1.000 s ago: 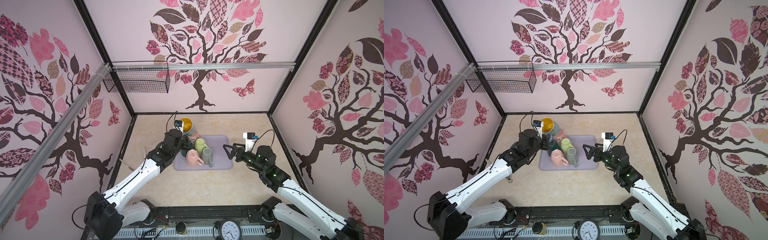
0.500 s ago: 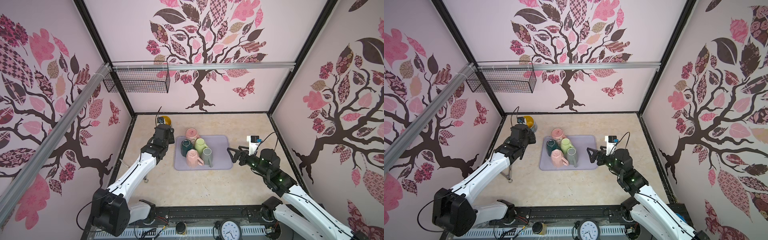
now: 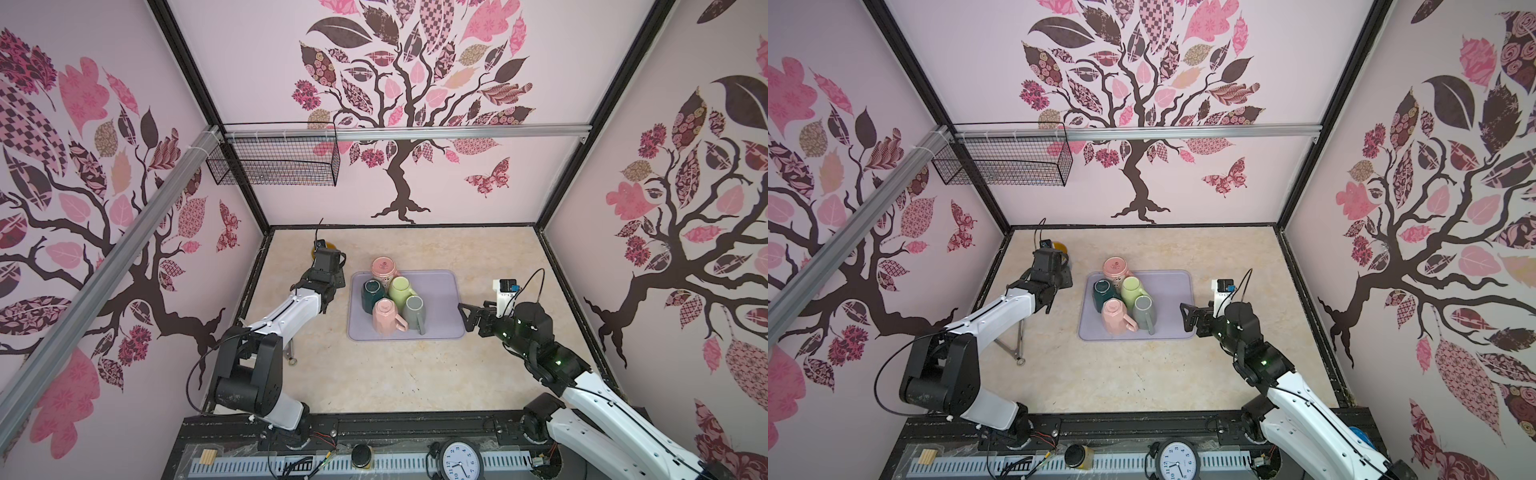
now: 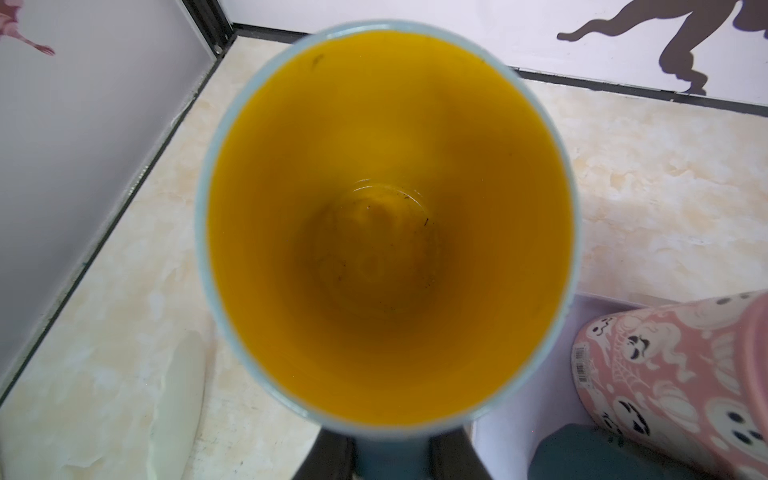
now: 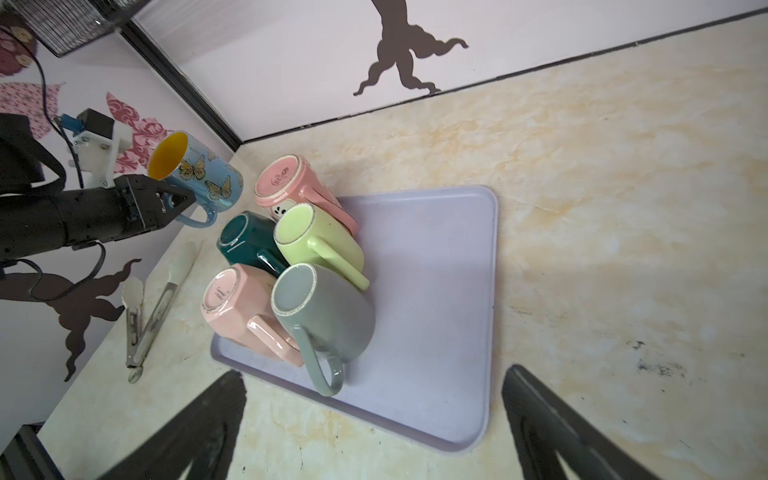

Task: Turn the mug right side up
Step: Place the mug at the top-left of the table.

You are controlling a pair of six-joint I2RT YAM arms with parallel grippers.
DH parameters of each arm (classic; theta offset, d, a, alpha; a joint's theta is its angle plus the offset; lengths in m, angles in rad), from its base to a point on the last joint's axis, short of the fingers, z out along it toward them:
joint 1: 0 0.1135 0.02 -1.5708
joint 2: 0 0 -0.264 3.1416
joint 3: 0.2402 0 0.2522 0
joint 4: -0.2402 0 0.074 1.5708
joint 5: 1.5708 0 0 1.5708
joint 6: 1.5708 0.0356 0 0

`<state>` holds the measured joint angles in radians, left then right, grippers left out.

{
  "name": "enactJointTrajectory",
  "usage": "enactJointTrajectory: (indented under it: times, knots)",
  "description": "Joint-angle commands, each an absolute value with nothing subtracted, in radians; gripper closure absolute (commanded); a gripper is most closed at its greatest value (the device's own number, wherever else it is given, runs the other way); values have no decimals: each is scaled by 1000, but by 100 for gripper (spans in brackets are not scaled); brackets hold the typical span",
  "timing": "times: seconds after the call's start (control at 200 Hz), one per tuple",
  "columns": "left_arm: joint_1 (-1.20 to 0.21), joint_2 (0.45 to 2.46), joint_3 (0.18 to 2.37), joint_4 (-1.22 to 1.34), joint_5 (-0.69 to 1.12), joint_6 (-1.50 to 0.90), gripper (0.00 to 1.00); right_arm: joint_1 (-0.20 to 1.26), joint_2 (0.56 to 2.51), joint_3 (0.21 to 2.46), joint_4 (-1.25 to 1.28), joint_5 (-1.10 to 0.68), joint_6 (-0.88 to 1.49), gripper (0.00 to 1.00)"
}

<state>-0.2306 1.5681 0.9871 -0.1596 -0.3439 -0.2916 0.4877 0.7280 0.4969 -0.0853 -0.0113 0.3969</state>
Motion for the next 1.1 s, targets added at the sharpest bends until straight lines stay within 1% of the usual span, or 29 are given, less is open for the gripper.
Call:
enactJointTrajectory:
  times: [0.0, 0.315, 0.475, 0.48, 0.5, 0.505, 0.52, 0.54, 0.565, 0.6, 0.62, 0.66, 0.7, 0.755, 0.955, 1.095]
  knots:
    - [-202, 1592, 1023, -8, -330, -319, 100, 484, 753, 531, -121, -6, 381, 1]
    - [-142, 1692, 1059, 17, -299, -322, 100, 483, 775, 499, -82, -22, 391, 1]
    - [-140, 1725, 1077, 13, -297, -324, 100, 483, 812, 500, -71, -26, 399, 1]
    - [-139, 1727, 1078, 13, -297, -326, 99, 482, 812, 500, -71, -26, 399, 0]
    - [-139, 1729, 1080, 6, -298, -327, 86, 483, 817, 501, -71, -26, 402, 0]
    - [-139, 1730, 1081, 5, -298, -327, 85, 482, 818, 501, -71, -26, 402, 1]
    - [-138, 1730, 1084, 0, -298, -328, 73, 482, 821, 503, -71, -26, 402, 0]
    - [-139, 1730, 1088, -7, -298, -331, 61, 482, 826, 504, -72, -28, 400, 1]
    - [-139, 1728, 1091, -17, -296, -335, 53, 483, 829, 507, -72, -27, 400, 0]
    - [-140, 1722, 1094, -29, -293, -340, 44, 483, 835, 509, -74, -26, 400, 1]
    - [-139, 1718, 1094, -36, -292, -343, 33, 482, 836, 510, -75, -27, 400, 1]
    - [-140, 1709, 1097, -46, -284, -349, 21, 483, 839, 513, -76, -28, 399, 0]
    - [-141, 1699, 1098, -56, -276, -354, 16, 482, 843, 515, -75, -28, 399, 0]
    - [-142, 1680, 1099, -71, -273, -363, 13, 482, 849, 518, -75, -30, 399, 0]
    - [-177, 1597, 1100, -148, -282, -412, 8, 483, 860, 527, -84, -43, 410, 0]
    - [-280, 1519, 1091, -215, -333, -414, 6, 483, 857, 546, -121, -39, 396, 0]
